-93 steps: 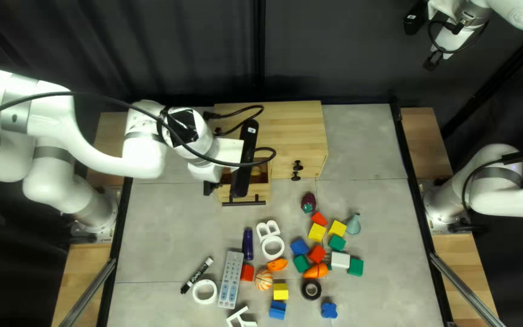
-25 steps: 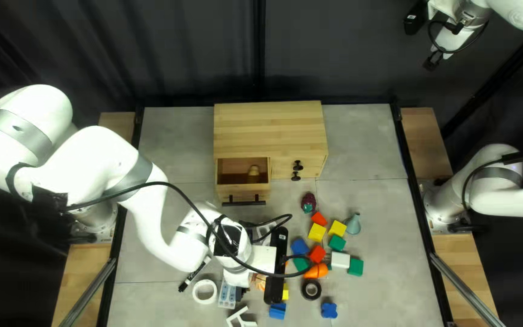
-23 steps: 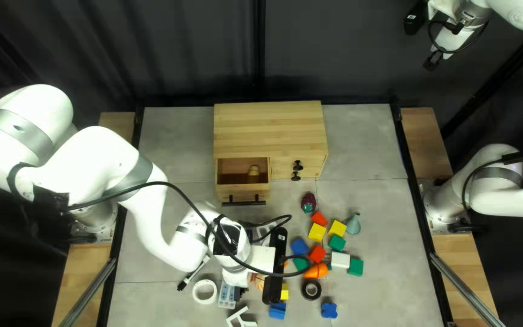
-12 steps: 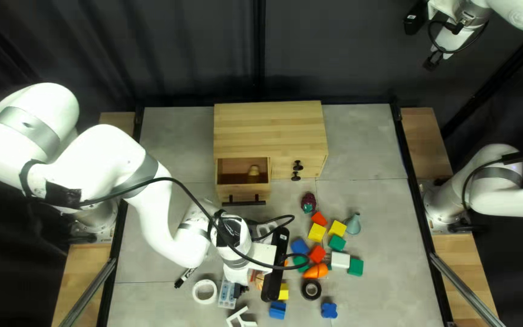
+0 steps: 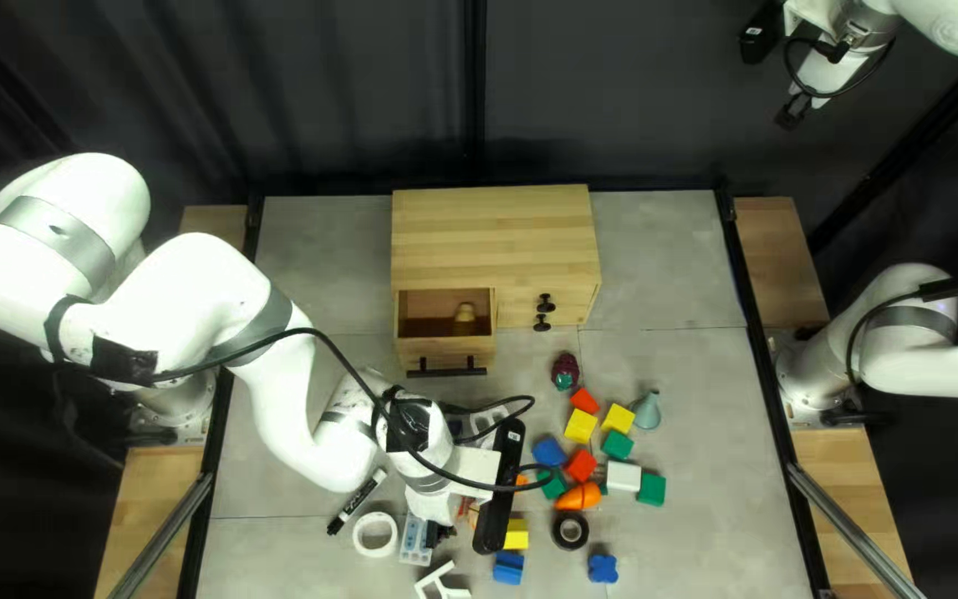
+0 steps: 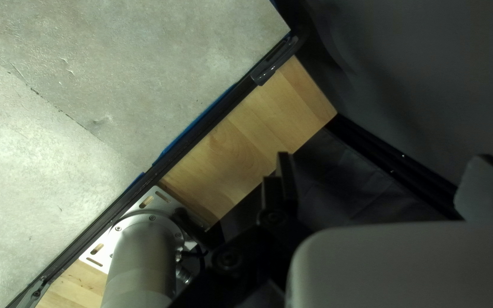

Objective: Open drawers and place objects into drawer and close

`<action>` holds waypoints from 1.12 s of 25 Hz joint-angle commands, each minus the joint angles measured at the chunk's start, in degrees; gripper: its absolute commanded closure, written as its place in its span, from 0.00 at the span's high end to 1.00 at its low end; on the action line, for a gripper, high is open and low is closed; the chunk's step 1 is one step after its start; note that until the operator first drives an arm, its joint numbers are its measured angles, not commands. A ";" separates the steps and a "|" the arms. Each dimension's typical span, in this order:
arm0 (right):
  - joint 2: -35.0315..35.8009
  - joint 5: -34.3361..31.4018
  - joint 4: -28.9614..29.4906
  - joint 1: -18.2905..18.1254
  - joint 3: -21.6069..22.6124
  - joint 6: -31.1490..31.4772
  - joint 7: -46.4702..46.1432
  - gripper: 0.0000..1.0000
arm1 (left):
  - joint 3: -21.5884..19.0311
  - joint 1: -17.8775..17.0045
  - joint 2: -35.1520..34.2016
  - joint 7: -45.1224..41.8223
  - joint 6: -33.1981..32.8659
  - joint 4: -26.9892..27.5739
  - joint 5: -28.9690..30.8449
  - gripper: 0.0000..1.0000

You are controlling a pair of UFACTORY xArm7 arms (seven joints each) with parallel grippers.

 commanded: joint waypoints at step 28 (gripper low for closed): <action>0.00 0.00 0.00 0.00 0.00 0.00 0.00 1.00 | 7.71 -11.78 -18.39 -23.07 34.11 7.36 22.88 0.00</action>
